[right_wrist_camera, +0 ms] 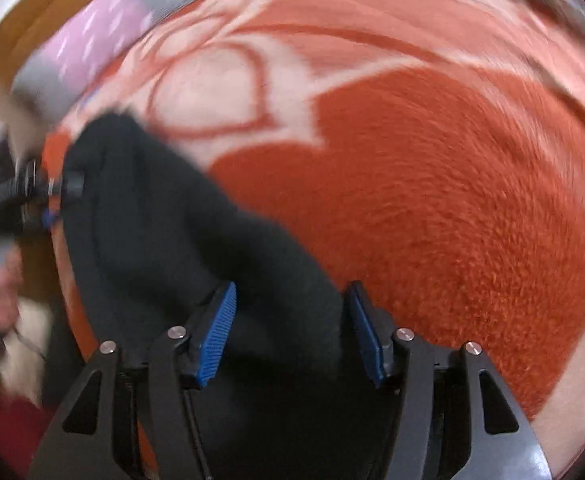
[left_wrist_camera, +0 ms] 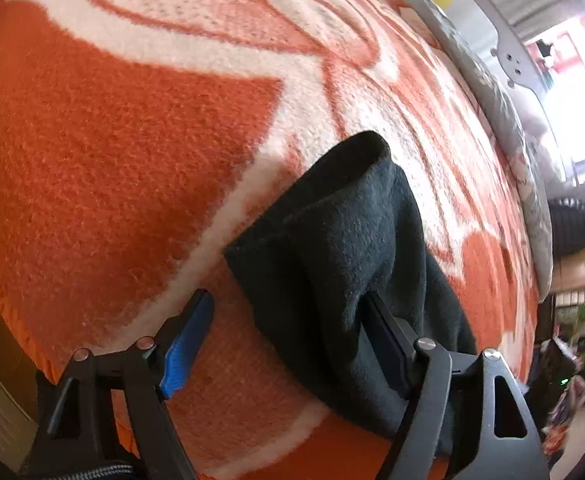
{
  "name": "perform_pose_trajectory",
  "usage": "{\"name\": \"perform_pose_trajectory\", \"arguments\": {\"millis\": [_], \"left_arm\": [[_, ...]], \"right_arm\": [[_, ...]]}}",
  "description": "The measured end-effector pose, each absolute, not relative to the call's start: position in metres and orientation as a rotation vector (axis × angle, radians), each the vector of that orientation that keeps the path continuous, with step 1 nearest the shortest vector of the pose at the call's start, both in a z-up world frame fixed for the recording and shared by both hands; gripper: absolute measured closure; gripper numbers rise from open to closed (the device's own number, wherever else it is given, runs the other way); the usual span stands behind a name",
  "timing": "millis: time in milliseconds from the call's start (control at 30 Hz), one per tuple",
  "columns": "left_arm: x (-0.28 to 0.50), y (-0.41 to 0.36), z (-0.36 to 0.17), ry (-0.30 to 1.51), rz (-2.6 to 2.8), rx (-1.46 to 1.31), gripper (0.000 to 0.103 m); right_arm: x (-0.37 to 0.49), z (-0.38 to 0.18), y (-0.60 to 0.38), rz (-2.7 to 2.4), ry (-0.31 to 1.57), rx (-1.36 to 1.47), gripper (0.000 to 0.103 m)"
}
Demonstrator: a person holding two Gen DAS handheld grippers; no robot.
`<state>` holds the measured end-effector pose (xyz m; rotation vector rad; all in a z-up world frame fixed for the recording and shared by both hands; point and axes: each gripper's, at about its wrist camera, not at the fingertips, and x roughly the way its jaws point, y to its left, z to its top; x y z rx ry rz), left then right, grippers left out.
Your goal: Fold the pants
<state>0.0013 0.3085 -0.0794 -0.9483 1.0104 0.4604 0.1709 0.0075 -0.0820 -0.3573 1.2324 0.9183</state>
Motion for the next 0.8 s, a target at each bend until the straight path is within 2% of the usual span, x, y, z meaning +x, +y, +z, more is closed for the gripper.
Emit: {"name": "perform_pose_trajectory", "arguments": {"millis": [67, 267, 333, 500, 533, 733, 767, 800], "left_arm": [[0.006, 0.312, -0.081, 1.008, 0.457, -0.959, 0.028], [0.011, 0.335, -0.085, 0.965, 0.445, -1.066, 0.028], [0.011, 0.338, -0.086, 0.965, 0.445, -1.050, 0.028], [0.020, 0.326, -0.084, 0.975, 0.461, -0.935, 0.029], [0.020, 0.325, -0.083, 0.974, 0.461, -0.927, 0.032], [0.012, 0.321, -0.082, 0.971, 0.430, -0.876, 0.044], [0.010, 0.319, -0.082, 0.969, 0.423, -0.872, 0.046], [0.007, 0.317, -0.081, 0.966, 0.417, -0.869, 0.051]], "right_arm": [[0.179, -0.077, 0.006, 0.951, 1.261, -0.322, 0.045], [0.239, -0.087, -0.018, 0.878, 1.367, 0.081, 0.046], [0.241, -0.101, -0.012, 0.850, 1.418, 0.047, 0.052], [0.201, -0.087, 0.021, 0.946, 1.360, -0.284, 0.052], [0.198, -0.085, 0.024, 0.972, 1.359, -0.298, 0.056], [0.189, -0.090, 0.037, 1.000, 1.337, -0.376, 0.059], [0.187, -0.091, 0.043, 1.002, 1.335, -0.388, 0.062], [0.186, -0.090, 0.046, 1.020, 1.343, -0.380, 0.076]]}}
